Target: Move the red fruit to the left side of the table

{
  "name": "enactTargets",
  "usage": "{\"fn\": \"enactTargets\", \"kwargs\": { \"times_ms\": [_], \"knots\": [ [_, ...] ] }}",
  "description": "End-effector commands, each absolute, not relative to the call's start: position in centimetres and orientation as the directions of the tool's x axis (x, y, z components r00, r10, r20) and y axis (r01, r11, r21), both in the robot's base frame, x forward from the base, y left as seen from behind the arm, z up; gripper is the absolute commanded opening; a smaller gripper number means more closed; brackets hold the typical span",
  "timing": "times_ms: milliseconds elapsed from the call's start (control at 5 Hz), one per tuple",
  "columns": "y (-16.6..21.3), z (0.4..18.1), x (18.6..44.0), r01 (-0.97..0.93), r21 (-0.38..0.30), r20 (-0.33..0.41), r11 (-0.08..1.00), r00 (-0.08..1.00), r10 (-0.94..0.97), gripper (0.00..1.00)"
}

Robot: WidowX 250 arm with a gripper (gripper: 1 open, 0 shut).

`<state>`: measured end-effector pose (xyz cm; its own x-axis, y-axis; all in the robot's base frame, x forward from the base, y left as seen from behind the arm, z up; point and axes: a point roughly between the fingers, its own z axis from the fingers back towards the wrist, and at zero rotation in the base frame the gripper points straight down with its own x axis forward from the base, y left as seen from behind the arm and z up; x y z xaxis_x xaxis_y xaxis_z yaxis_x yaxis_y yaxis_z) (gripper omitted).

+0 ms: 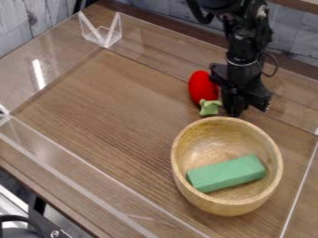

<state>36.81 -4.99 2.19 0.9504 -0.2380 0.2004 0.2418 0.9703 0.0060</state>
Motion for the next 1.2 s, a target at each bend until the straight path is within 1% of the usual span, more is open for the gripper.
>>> {"fn": "enactTargets", "kwargs": {
  "times_ms": [0, 200, 600, 800, 1000],
  "knots": [
    [-4.4, 5.1, 37.7, 0.197, 0.022, 0.277, 0.98, 0.941, -0.196, 0.0],
    [-3.3, 7.2, 37.5, 0.229, 0.03, 0.306, 0.973, 0.924, -0.227, 0.0],
    [1.1, 12.9, 37.0, 0.191, 0.072, 0.375, 0.979, 0.904, -0.204, 0.0],
    [2.5, 15.2, 36.5, 0.183, 0.092, 0.4, 0.979, 0.893, -0.204, 0.0],
    [1.7, 13.7, 36.5, 0.254, 0.084, 0.376, 0.964, 0.887, -0.267, 1.0]
  ]
}}
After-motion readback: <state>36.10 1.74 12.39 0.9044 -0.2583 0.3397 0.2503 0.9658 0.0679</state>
